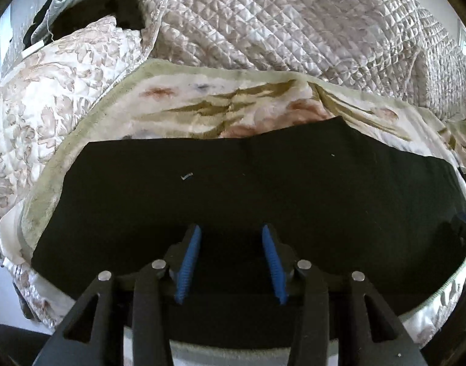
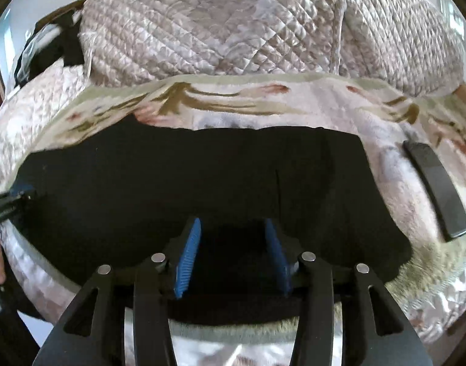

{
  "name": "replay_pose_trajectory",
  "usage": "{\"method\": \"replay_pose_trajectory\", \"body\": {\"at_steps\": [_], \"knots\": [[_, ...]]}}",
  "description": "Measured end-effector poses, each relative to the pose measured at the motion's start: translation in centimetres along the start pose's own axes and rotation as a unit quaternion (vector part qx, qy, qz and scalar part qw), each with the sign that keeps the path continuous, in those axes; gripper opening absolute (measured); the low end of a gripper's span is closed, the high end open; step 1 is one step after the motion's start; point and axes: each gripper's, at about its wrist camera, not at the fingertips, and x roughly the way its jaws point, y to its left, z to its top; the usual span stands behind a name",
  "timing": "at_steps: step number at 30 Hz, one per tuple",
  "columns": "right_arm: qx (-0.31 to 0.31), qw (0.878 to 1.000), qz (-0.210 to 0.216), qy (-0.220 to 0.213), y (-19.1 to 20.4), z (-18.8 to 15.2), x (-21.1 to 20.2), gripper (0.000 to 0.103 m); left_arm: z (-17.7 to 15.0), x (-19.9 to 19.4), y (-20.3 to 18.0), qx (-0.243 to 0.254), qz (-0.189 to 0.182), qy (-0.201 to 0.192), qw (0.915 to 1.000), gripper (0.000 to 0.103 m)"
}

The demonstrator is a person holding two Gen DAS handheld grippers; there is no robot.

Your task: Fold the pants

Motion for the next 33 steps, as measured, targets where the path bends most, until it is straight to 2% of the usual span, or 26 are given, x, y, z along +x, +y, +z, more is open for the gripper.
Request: {"method": "replay_pose_trajectory", "body": {"at_steps": [5, 8, 14, 18, 25, 29, 33], "knots": [[-0.003, 1.0, -0.005, -0.019, -0.3, -0.8, -2.0, 0.045, -0.6, -1.4, -0.2, -0.002, -0.008, -0.007, 0.9999, 0.046], [0.013, 1.0, -0.026, 0.008, -1.7, -2.2, -1.3, 0.045, -1.4, -1.1, 0.1, -0.003, -0.005, 0.008, 1.0, 0.046], [0.05, 0.998, -0.026, 0.01, -4.2, -3.9, -2.3, 0.045, -2.9, -1.9, 0.8, -0.003, -0.007, 0.0, 1.0, 0.049], [0.051, 0.998, -0.031, 0.012, -4.0, -3.7, -3.0, 0.045, -3.0, -2.1, 0.8, -0.002, -0.006, -0.001, 1.0, 0.049], [0.048, 0.998, -0.024, -0.025, -3.5, -2.3, -3.8, 0.045, -2.1, -2.5, 2.4, -0.025, 0.018, -0.009, 0.9995, 0.049], [0.063, 0.997, -0.035, 0.012, -4.1, -2.7, -1.7, 0.045, -2.3, -1.5, 3.8, -0.038, 0.034, 0.009, 0.9987, 0.049], [0.062, 0.998, -0.031, 0.006, -3.5, -2.4, -2.3, 0.045, -2.4, -2.0, 3.8, -0.033, 0.031, 0.003, 0.999, 0.049]]}}
